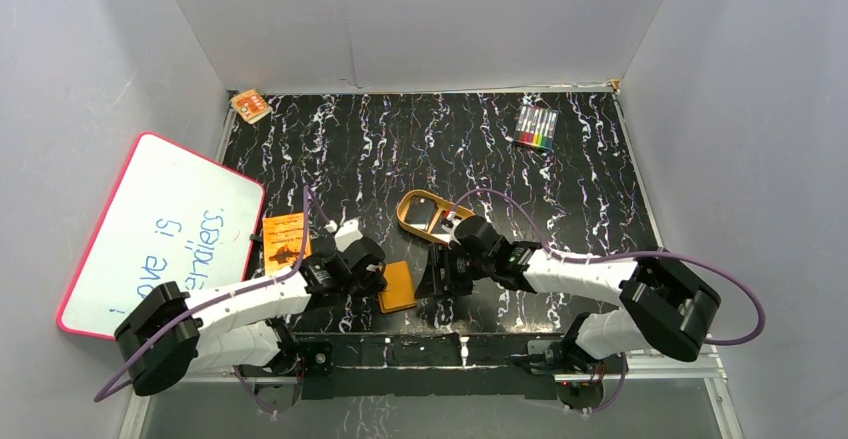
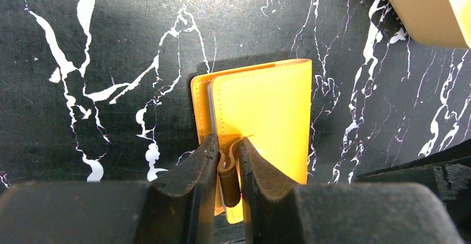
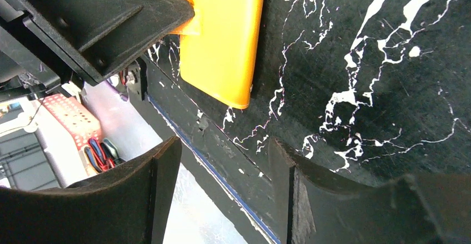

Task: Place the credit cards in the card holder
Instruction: Pick up the card holder from the center of the board.

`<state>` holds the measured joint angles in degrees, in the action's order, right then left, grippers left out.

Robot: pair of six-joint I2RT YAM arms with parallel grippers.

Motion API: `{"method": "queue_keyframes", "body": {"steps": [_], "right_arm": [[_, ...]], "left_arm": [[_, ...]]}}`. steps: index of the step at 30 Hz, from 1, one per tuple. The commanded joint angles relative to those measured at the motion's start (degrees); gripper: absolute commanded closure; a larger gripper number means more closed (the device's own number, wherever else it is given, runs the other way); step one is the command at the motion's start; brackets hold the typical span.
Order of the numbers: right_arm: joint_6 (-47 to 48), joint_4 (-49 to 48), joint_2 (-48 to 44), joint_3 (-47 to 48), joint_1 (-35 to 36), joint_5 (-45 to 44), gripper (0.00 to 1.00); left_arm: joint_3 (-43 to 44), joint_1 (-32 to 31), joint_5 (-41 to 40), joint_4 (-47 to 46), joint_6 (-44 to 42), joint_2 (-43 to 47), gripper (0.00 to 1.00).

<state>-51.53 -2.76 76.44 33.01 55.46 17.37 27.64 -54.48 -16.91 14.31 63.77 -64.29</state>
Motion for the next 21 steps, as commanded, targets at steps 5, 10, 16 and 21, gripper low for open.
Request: {"method": "queue_keyframes", "body": {"steps": [5, 10, 16, 21], "right_arm": [[-1.5, -5.2, 4.1, 0.2, -0.3, 2.0, 0.32], [-3.9, -8.8, 7.0, -0.4, -0.3, 3.2, 0.31], [-7.0, -13.9, 10.9, -0.7, -0.3, 4.7, 0.30], [-11.8, -19.6, 14.7, -1.9, -0.3, 5.7, 0.29]], "left_arm": [[-6.9, 0.4, -2.5, 7.9, 0.7, 0.6, 1.00], [-8.5, 0.4, -2.1, 7.9, 2.9, 1.0, 1.00], [-9.0, 0.4, -2.1, 10.0, 6.1, 0.2, 1.00], [-10.0, 0.4, -2.0, 10.8, 8.5, 0.7, 1.00]]}}
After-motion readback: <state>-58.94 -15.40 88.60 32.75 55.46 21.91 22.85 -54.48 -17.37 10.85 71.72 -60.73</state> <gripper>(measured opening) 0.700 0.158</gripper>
